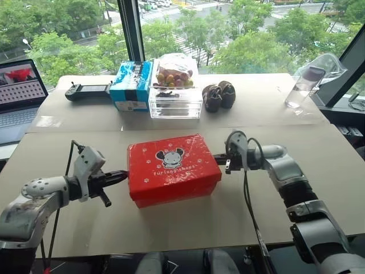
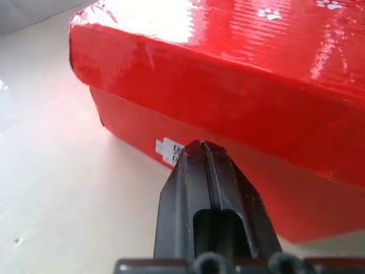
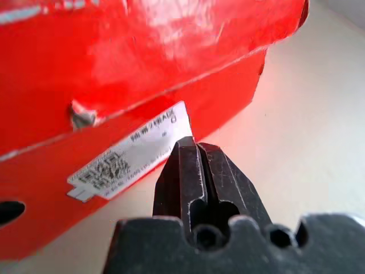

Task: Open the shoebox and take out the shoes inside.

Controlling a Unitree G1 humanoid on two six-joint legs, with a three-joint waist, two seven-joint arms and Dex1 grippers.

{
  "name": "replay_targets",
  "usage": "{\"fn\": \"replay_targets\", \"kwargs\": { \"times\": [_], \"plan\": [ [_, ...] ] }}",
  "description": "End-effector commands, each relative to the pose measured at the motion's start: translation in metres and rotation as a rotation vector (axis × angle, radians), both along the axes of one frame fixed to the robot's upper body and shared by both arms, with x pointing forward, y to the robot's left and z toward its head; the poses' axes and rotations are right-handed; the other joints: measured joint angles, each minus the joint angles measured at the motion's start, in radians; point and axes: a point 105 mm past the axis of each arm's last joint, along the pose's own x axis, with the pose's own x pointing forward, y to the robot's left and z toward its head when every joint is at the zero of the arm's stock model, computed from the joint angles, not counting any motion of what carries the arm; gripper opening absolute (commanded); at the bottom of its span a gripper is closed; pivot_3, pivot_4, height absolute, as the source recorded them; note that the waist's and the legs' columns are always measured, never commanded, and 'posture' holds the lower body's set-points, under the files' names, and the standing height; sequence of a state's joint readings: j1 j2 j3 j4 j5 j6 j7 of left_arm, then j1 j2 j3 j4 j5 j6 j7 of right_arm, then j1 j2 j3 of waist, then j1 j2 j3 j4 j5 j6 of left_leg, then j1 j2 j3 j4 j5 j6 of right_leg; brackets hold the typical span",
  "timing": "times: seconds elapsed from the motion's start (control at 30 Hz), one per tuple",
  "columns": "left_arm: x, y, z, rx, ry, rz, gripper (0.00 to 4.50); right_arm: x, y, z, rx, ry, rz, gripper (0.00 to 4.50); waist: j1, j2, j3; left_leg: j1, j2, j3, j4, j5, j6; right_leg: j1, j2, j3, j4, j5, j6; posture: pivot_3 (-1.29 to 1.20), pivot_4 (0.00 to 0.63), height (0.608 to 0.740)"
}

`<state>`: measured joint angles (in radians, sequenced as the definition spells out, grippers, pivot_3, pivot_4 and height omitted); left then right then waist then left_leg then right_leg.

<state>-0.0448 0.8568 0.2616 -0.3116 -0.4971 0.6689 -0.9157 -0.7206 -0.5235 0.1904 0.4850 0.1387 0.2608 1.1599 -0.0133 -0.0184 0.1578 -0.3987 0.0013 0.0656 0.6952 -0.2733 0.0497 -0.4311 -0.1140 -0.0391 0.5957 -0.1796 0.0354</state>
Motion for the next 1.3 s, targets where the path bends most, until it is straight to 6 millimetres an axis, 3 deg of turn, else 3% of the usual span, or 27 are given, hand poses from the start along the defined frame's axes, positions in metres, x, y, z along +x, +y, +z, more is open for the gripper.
{"fn": "replay_targets", "kwargs": {
  "times": [0.03, 0.13, 0.23, 0.3, 0.43, 0.53, 0.77, 0.9, 1.03, 1.17, 1.23, 1.3],
  "plan": [
    [0.003, 0.023, 0.013, 0.080, -0.085, 0.052, 0.00, 0.006, -0.023, 0.007, -0.049, -0.060, -0.044, 0.10, 0.000, 0.000, 0.000, 0.000, 0.000, 0.000, 0.000, 0.000, 0.000, 0.000, 0.000, 0.000, 0.000, 0.000, 0.000, 0.00, 0.150, 0.740],
    [0.004, 0.027, 0.018, 0.094, -0.112, 0.071, 0.00, 0.002, -0.039, 0.009, -0.074, -0.044, -0.049, 0.10, 0.002, 0.000, 0.000, 0.000, 0.000, 0.000, 0.000, -0.001, 0.002, 0.000, 0.000, 0.000, 0.000, 0.000, 0.000, 0.00, 0.150, 0.740],
    [0.001, 0.028, 0.026, 0.101, -0.119, 0.064, 0.00, -0.015, -0.038, 0.013, -0.054, 0.025, 0.038, 0.10, 0.001, 0.000, 0.000, 0.000, 0.001, 0.000, 0.000, -0.001, 0.001, 0.000, 0.000, 0.000, 0.000, 0.000, 0.000, 0.00, 0.150, 0.740],
    [-0.001, 0.030, 0.037, 0.090, -0.124, 0.057, 0.00, -0.030, -0.032, 0.017, -0.026, 0.080, 0.114, 0.10, 0.001, 0.000, 0.001, -0.001, 0.002, 0.000, 0.000, -0.001, 0.001, 0.000, 0.000, 0.000, 0.000, 0.000, 0.000, 0.00, 0.150, 0.740],
    [-0.013, 0.033, 0.081, 0.006, -0.140, 0.017, 0.00, -0.057, -0.014, 0.027, 0.045, 0.198, 0.266, 0.10, -0.005, 0.000, 0.002, -0.002, 0.004, 0.000, 0.000, -0.003, 0.006, -0.002, 0.001, 0.000, 0.001, 0.000, 0.000, 0.00, 0.150, 0.740],
    [-0.025, 0.034, 0.114, -0.045, -0.150, -0.023, 0.00, -0.066, -0.003, 0.028, 0.045, 0.221, 0.336, 0.10, -0.002, -0.001, 0.002, -0.002, 0.004, 0.000, 0.001, -0.004, 0.006, -0.002, 0.001, 0.000, 0.001, 0.000, 0.000, 0.00, 0.150, 0.740],
    [-0.045, 0.024, 0.131, -0.044, -0.092, -0.096, 0.00, -0.076, 0.023, 0.056, 0.182, 0.230, 0.450, 0.10, -0.001, 0.000, 0.003, -0.001, 0.003, 0.000, 0.001, 0.000, 0.000, -0.002, 0.002, 0.000, 0.002, 0.000, 0.000, 0.00, 0.150, 0.740],
    [-0.054, 0.016, 0.127, -0.073, -0.048, -0.118, 1.06, -0.074, 0.031, 0.090, 0.302, 0.185, 0.477, 0.00, -0.003, 0.000, 0.003, -0.001, 0.003, 0.001, 0.001, 0.001, -0.003, -0.003, 0.002, 0.001, 0.003, 0.000, 0.000, 0.00, 0.150, 0.740],
    [-0.063, 0.015, 0.126, -0.063, -0.049, -0.124, 2.56, -0.063, 0.040, 0.124, 0.407, 0.116, 0.476, 0.00, -0.003, -0.001, 0.003, -0.002, 0.003, 0.001, 0.001, 0.003, -0.004, -0.005, 0.002, 0.001, 0.007, -0.001, -0.001, 0.00, 0.150, 0.740],
    [-0.075, 0.013, 0.135, -0.115, -0.058, -0.146, 3.91, -0.016, 0.063, 0.150, 0.523, 0.007, 0.287, 0.00, -0.009, -0.002, 0.004, -0.001, 0.002, 0.001, 0.001, 0.003, -0.005, -0.008, 0.002, 0.003, 0.014, -0.002, -0.003, 0.00, 0.150, 0.740],
    [-0.081, 0.011, 0.137, -0.130, -0.054, -0.157, 4.46, 0.012, 0.073, 0.153, 0.538, -0.058, 0.153, 0.00, -0.011, -0.002, 0.004, 0.000, 0.002, 0.001, 0.001, 0.003, -0.006, -0.008, 0.002, 0.003, 0.016, -0.003, -0.005, 0.00, 0.150, 0.740],
    [-0.083, 0.011, 0.135, -0.133, -0.049, -0.155, 4.46, 0.028, 0.079, 0.147, 0.511, -0.082, 0.067, 0.00, -0.011, -0.001, 0.004, 0.001, 0.002, 0.001, 0.000, 0.006, -0.010, -0.008, 0.002, 0.003, 0.017, -0.003, -0.006, 0.00, 0.150, 0.740]
  ]
}}
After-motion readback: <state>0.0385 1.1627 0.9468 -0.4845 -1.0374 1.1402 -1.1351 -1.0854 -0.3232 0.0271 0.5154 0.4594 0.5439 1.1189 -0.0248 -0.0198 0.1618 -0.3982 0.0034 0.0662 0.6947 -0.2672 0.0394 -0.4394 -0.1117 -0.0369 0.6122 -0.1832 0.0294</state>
